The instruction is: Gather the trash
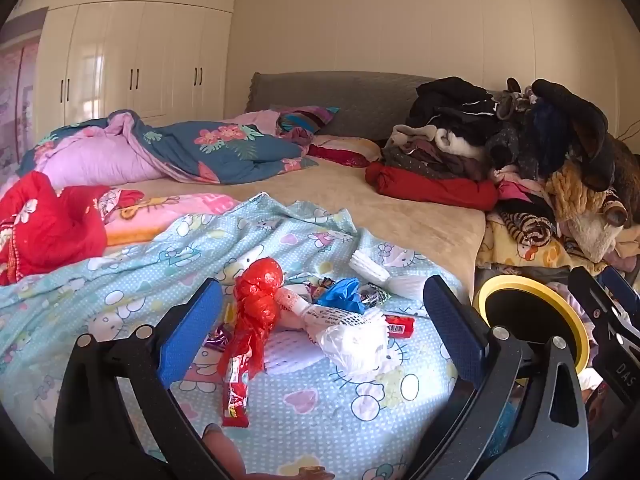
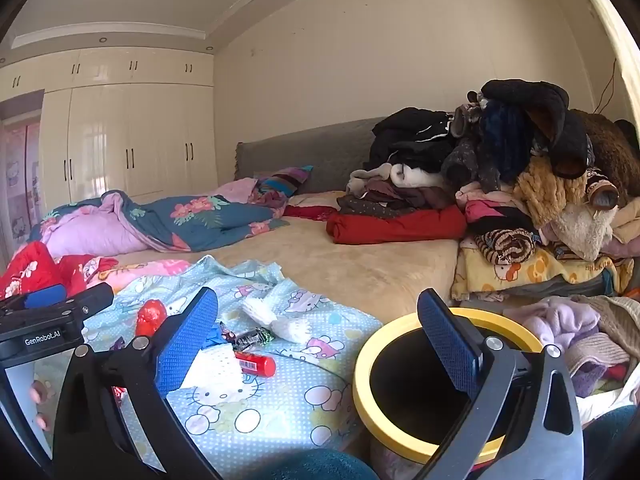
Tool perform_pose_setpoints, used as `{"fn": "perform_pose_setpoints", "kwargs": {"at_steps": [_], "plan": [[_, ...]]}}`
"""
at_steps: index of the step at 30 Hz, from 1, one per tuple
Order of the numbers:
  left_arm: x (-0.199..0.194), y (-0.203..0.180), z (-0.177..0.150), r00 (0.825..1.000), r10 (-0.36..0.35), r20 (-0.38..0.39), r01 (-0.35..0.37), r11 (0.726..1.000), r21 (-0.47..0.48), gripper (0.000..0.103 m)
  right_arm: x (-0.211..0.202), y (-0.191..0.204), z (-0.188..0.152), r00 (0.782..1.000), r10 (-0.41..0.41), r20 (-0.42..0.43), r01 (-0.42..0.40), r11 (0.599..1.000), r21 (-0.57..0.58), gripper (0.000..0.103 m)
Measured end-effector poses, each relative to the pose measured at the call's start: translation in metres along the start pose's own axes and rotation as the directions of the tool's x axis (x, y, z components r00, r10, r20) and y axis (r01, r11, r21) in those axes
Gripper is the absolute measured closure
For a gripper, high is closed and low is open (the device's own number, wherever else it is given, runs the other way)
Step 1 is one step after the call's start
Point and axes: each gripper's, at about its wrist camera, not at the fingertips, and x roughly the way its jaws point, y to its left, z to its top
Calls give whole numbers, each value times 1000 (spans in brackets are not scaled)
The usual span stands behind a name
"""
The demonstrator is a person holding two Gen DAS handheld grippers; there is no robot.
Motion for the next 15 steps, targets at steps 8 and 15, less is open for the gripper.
{"fn": "perform_pose_setpoints", "kwargs": {"at_steps": [8,15], "plan": [[7,-7,3,1000,-13,-9,13,1000,5,11,0,0,0,1000,4,-4,-4,1000,7,6],[-3,-6,-2,999,-34,5,34,999,6,11,1,-1,0,1000,0,0,0,1000,9,6]]}}
